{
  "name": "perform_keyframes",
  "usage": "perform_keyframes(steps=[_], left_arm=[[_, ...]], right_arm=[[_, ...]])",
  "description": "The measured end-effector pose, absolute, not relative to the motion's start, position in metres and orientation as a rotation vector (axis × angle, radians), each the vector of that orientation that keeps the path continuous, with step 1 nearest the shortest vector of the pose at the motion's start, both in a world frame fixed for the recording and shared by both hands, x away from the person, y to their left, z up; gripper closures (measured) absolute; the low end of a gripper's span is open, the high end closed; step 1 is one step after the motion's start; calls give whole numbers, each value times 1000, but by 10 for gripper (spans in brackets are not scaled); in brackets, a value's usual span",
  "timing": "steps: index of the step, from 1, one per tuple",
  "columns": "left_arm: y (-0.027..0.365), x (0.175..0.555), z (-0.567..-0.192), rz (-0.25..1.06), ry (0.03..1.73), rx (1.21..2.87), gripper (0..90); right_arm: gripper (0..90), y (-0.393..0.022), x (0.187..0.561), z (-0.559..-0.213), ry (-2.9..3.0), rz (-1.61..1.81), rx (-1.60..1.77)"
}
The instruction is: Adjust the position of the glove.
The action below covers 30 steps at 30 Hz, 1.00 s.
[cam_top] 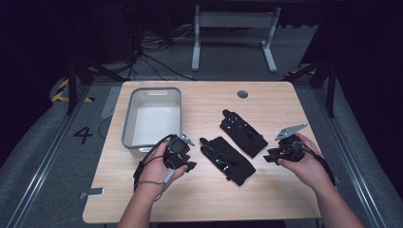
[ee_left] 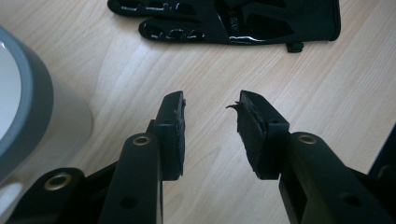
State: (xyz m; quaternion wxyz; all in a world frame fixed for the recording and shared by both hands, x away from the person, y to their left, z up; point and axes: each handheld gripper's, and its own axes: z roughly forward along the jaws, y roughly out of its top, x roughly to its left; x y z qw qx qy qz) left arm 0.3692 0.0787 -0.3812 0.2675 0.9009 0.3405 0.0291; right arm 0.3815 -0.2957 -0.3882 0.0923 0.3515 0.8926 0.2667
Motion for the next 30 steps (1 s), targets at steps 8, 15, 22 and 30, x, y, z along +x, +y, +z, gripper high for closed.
perform_keyframes(steps=[8,15,22,30], left_arm=[[76,371,-383,93,962,2457,563],[69,376,-377,100,882,2410,581],[63,387,-379,91,970,2331,601],[45,405,-386,112,999,2342,601]], right_arm=[[650,-294,377,-385,2649,804,1059],[650,-288,374,-386,2667,827,1071],[683,-283,370,-392,2669,871,1068],[692,-282,366,-400,2664,867,1070]])
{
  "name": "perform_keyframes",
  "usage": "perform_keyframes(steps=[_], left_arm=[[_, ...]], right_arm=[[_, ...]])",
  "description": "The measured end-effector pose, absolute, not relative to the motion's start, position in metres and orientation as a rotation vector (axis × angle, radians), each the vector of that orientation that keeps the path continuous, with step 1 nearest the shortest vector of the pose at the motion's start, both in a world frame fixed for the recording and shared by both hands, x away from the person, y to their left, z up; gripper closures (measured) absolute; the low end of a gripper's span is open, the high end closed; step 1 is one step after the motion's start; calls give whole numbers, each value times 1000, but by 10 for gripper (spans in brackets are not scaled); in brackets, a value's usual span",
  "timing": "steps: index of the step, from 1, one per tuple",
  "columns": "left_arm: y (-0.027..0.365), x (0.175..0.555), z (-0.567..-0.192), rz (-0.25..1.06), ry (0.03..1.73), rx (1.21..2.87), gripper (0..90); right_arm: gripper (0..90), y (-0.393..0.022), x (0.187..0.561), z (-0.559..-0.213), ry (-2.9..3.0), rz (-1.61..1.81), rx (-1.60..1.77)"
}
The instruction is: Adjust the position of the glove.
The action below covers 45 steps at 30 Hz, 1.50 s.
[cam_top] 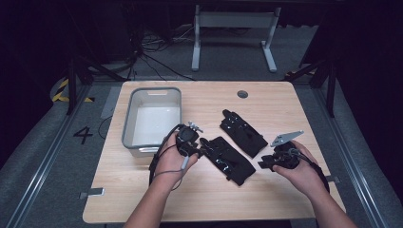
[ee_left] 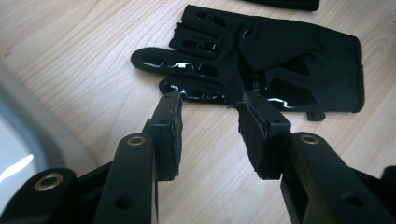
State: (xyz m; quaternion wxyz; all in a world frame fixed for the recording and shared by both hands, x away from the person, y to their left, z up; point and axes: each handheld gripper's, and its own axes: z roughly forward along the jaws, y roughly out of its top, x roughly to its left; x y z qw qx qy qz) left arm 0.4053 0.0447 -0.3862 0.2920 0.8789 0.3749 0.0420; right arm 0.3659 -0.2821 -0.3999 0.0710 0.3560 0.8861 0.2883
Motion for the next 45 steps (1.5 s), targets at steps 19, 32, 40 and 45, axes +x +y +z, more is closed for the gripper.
perform_keyframes(steps=[19,32,40,45], left_arm=[[24,437,-426,72,1085,2401,657],[22,441,-431,93,1122,2346,619],[16,443,-437,123,1137,2398,624],[15,443,-439,121,1148,2399,636]], right_arm=[[636,-264,365,-420,2622,909,1176],[619,-259,368,-428,2597,902,1187],[610,-259,369,-432,2599,892,1200],[594,-258,369,-434,2594,882,1217]])
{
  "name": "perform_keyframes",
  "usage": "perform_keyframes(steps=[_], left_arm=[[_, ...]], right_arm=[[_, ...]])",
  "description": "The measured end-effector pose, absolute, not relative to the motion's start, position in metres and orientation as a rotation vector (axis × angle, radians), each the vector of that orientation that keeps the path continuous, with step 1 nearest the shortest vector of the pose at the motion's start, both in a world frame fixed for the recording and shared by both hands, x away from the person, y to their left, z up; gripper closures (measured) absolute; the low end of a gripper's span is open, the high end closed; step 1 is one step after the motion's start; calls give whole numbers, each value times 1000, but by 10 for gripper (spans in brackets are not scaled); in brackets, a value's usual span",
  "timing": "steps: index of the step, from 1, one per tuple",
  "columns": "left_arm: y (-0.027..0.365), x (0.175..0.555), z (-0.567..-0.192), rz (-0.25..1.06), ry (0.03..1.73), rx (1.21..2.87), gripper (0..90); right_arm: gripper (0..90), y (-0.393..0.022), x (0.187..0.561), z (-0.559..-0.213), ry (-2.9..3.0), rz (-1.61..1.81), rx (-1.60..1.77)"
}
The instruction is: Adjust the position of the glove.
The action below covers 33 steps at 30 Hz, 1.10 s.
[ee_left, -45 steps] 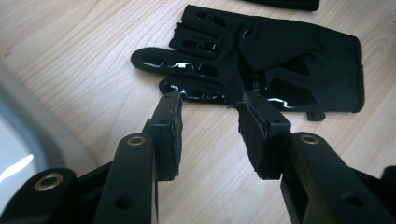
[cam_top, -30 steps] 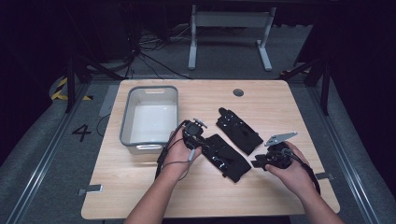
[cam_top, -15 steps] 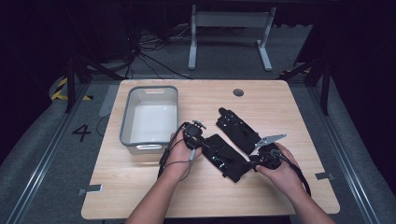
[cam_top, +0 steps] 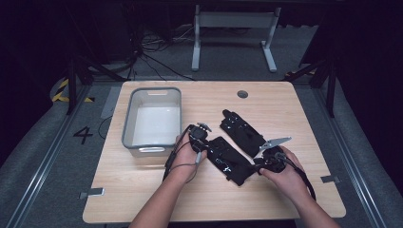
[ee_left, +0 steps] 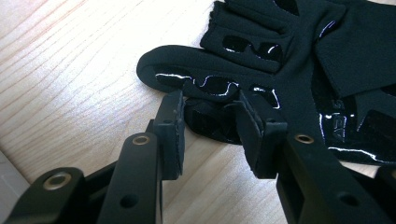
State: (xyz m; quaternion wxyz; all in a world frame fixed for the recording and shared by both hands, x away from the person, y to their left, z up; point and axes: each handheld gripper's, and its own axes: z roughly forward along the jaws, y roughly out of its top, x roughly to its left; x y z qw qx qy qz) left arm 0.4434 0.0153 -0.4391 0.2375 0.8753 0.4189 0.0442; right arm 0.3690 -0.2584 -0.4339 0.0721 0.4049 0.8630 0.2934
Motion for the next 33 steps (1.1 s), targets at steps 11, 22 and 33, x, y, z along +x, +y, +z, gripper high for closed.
perform_keyframes(steps=[11,22,33], left_arm=[[12,442,-441,144,1145,2396,668],[8,438,-439,141,1128,2410,817],[13,407,-407,83,1033,2395,823]], right_arm=[[554,-251,371,-442,2643,778,1111],[844,-247,369,-442,2685,802,1106],[863,-261,360,-420,2625,833,1055]])
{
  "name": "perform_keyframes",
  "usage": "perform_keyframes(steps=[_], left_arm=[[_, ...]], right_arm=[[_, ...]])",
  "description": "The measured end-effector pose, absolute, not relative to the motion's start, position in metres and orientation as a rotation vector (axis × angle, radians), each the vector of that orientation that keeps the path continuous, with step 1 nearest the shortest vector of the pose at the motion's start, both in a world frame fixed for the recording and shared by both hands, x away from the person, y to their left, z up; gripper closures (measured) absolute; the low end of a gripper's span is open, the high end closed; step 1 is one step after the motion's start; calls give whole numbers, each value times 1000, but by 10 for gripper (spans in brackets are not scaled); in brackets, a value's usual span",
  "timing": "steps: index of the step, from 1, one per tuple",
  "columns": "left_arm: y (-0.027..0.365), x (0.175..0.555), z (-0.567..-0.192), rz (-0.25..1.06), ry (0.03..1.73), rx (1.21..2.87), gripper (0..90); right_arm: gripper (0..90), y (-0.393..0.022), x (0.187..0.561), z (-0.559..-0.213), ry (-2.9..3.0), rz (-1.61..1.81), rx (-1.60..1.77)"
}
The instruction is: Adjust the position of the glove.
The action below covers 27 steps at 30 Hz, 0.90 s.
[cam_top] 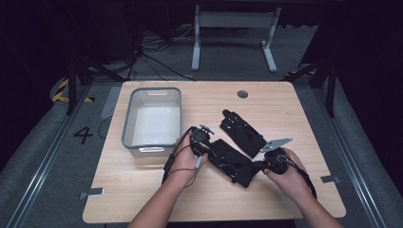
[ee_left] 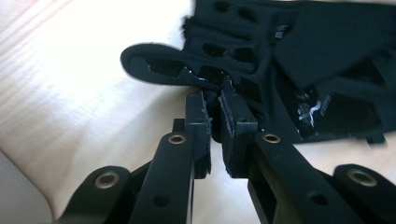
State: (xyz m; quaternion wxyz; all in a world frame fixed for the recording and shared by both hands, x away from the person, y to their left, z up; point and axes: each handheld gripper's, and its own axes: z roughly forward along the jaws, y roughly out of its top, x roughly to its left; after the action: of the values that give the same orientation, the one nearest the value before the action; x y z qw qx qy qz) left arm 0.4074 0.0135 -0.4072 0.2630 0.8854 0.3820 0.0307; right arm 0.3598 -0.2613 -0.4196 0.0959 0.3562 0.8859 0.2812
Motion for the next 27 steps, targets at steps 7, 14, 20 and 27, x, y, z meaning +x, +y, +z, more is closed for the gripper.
perform_keyframes(steps=[7,14,20,27], left_arm=[[17,367,-388,85,970,2371,822],[9,336,-385,67,912,2399,821],[5,320,-394,21,893,2430,820],[5,320,-415,-47,930,2453,818]], right_arm=[[864,-270,355,-403,2594,864,1018],[865,-271,355,-397,2576,850,988],[865,-268,356,-400,2605,831,984],[864,-264,356,-409,2653,783,983]])
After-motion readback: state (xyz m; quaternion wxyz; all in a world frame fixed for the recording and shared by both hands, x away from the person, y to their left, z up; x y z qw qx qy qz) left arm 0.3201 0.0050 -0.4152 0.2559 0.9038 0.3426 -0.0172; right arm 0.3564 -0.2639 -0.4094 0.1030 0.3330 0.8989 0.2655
